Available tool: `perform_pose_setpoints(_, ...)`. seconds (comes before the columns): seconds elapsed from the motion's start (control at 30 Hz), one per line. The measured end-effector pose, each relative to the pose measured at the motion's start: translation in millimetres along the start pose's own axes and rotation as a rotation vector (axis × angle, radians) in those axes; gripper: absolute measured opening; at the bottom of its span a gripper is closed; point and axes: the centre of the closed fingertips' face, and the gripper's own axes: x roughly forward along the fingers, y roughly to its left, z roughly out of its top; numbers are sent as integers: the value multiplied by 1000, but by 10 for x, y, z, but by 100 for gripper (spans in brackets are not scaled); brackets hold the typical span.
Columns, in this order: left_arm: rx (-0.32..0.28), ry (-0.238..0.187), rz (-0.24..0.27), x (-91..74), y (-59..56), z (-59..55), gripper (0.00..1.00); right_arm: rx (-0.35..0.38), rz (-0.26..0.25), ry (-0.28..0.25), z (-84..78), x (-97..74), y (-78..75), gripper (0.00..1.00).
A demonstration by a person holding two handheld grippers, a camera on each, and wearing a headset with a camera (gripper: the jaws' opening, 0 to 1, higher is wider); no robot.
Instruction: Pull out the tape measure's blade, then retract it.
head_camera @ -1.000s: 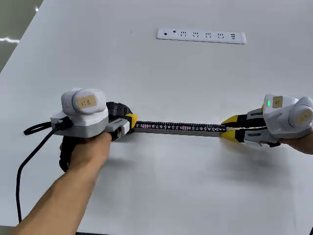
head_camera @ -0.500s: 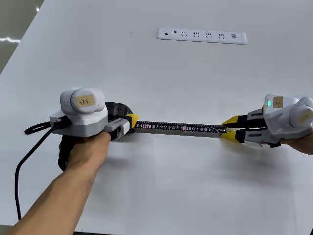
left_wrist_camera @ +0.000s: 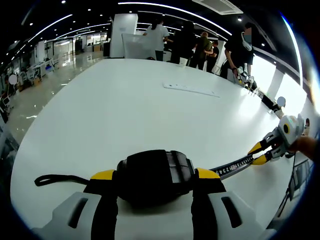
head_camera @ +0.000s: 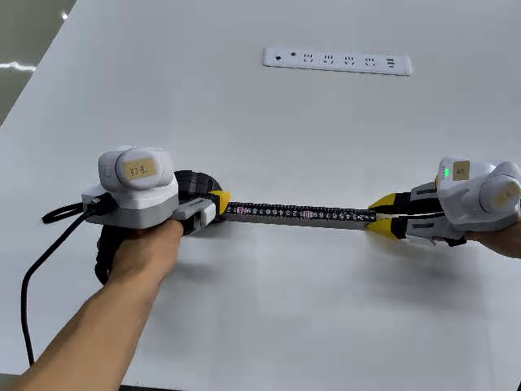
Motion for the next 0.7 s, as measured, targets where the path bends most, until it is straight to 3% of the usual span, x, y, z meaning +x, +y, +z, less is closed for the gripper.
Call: perform_pose_setpoints(0.7, -6, 1, -8, 0, 7, -5, 54, -11, 17, -9, 111, 112, 43, 11)
